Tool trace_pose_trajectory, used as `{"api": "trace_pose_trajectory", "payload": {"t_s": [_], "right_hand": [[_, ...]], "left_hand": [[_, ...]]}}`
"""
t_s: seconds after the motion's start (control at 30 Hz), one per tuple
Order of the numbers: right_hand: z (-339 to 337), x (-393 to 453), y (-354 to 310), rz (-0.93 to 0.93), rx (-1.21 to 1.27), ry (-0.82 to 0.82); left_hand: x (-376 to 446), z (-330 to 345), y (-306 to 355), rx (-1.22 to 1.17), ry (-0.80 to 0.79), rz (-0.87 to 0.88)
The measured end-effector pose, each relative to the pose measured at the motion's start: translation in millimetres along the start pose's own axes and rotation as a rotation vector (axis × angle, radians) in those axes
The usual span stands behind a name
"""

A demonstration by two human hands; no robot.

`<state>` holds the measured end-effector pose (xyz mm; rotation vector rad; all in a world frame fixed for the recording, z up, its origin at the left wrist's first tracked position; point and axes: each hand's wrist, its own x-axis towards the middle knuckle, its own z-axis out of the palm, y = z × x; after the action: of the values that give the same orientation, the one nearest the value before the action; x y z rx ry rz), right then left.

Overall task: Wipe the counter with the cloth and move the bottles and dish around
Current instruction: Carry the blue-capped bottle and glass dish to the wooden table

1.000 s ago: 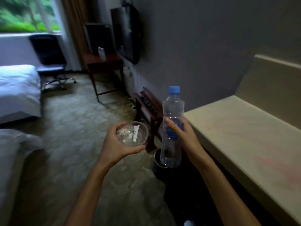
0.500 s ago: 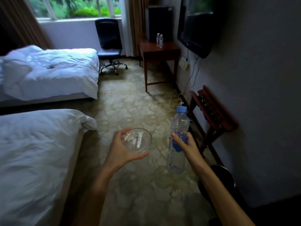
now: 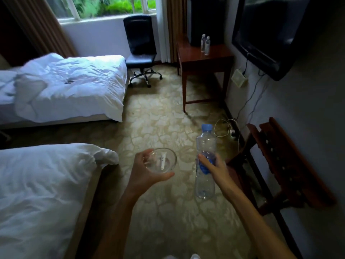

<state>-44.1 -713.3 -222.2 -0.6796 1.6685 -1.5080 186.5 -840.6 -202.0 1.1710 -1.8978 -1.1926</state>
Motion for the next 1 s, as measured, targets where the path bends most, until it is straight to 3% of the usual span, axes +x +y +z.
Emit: {"api": "trace_pose_trajectory", "payload": {"t_s": [0.37,0.7,1.0], "right_hand": [[31.7,280.6,-28.9,0.058,0.027,0.001],[43.3,548.2,-136.7,0.048,0.055,0.108],[54.7,807.1,-148.3,0.083,0.078,0.174]], "left_hand": [[279.5,34.4,-33.9,-0.002,0.030,-0.005],[593.6,58.6,0.9,-0.026,-0.043,0.073],[848.0,116.6,-19.3,0.002,-0.059,0.102]]}}
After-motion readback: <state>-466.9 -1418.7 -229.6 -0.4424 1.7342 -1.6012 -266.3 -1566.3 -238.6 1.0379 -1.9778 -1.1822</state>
